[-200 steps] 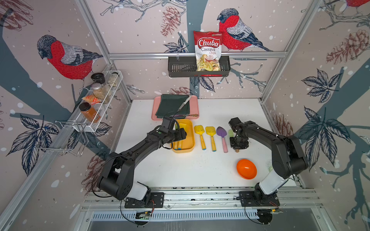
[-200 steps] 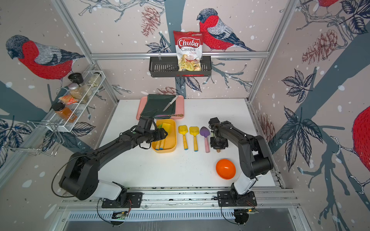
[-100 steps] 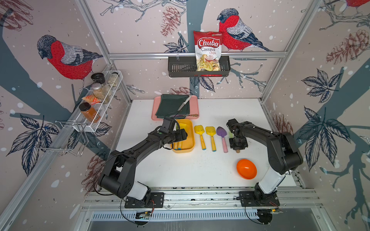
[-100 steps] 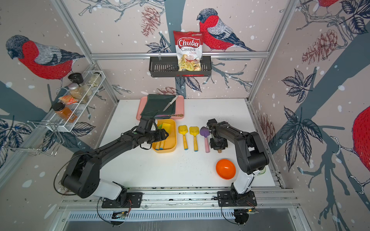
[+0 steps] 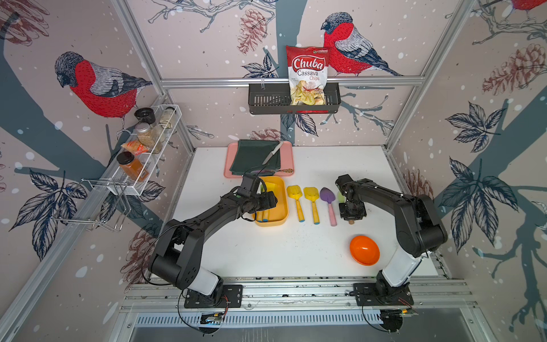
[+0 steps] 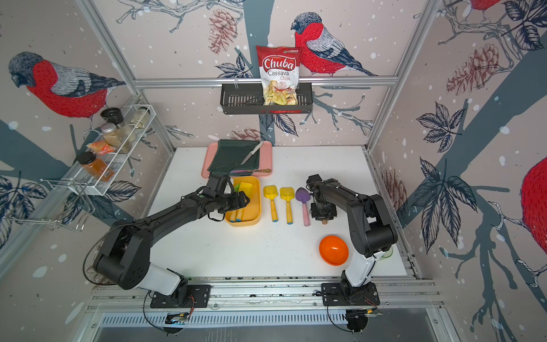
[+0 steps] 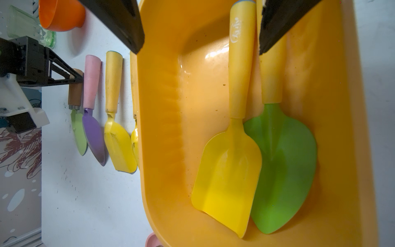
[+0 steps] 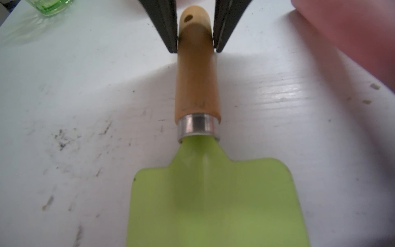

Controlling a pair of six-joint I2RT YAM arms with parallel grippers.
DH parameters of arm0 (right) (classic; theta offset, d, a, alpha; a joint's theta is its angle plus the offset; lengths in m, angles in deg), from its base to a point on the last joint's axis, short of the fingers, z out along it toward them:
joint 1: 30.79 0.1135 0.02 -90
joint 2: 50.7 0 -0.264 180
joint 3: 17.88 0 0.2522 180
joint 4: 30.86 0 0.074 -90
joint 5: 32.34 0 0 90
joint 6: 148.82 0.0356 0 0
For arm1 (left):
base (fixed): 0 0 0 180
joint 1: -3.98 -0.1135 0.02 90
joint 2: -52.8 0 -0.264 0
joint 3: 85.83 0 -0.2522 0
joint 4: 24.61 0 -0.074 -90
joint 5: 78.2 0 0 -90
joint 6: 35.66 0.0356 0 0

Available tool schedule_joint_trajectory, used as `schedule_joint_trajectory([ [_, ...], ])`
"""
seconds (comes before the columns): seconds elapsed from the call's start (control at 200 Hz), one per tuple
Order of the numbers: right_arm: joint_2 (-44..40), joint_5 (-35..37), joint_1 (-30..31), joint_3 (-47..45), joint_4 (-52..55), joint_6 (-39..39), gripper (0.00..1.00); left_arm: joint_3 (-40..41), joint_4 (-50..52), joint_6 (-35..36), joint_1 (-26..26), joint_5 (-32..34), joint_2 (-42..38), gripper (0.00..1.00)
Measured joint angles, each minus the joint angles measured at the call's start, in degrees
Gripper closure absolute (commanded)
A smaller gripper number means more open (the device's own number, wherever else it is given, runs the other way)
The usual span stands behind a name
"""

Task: Take the shovel out of the storage box
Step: Place the shovel at the center of the board, then pick up the shovel from the storage box.

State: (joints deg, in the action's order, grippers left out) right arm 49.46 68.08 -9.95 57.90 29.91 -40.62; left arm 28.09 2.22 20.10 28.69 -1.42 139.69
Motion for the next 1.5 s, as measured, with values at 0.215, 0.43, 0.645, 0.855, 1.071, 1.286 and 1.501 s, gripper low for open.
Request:
schedule_joint_trajectory([
  [0.215, -4.4, -1.2, 1.4, 1.1, 1.6, 0.3, 0.6, -5.1, 4.8, 1.8, 2.1, 5.2, 4.6, 0.25],
  [0.43, -9.8, -1.4, 2.4, 2.7, 4.2, 1.5, 0.59, -11.2, 9.2, 4.3, 3.3, 10.7, 10.7, 0.33],
  [0.645, -14.6, -1.7, 2.7, 3.7, 4.7, 2.0, 0.6, -15.6, 11.7, 5.7, 4.5, 14.1, 17.0, 0.34],
  [0.855, -17.6, -2.2, 2.7, 3.6, 4.2, 2.9, 0.6, -17.4, 13.0, 5.7, 5.0, 16.7, 21.2, 0.41],
  [1.071, -18.8, -3.2, 3.0, 3.5, 2.9, 2.9, 0.6, -17.4, 12.8, 5.8, 5.1, 18.5, 22.6, 0.58],
  [1.286, -18.8, -4.7, 4.3, 3.5, 2.3, 3.0, 0.6, -18.4, 12.7, 6.4, 5.2, 18.6, 23.1, 0.95],
  [1.501, -20.3, -9.2, 4.6, 3.6, -1.4, 3.0, 0.59, -17.3, 12.8, 6.1, 5.3, 15.7, 18.1, 1.0],
])
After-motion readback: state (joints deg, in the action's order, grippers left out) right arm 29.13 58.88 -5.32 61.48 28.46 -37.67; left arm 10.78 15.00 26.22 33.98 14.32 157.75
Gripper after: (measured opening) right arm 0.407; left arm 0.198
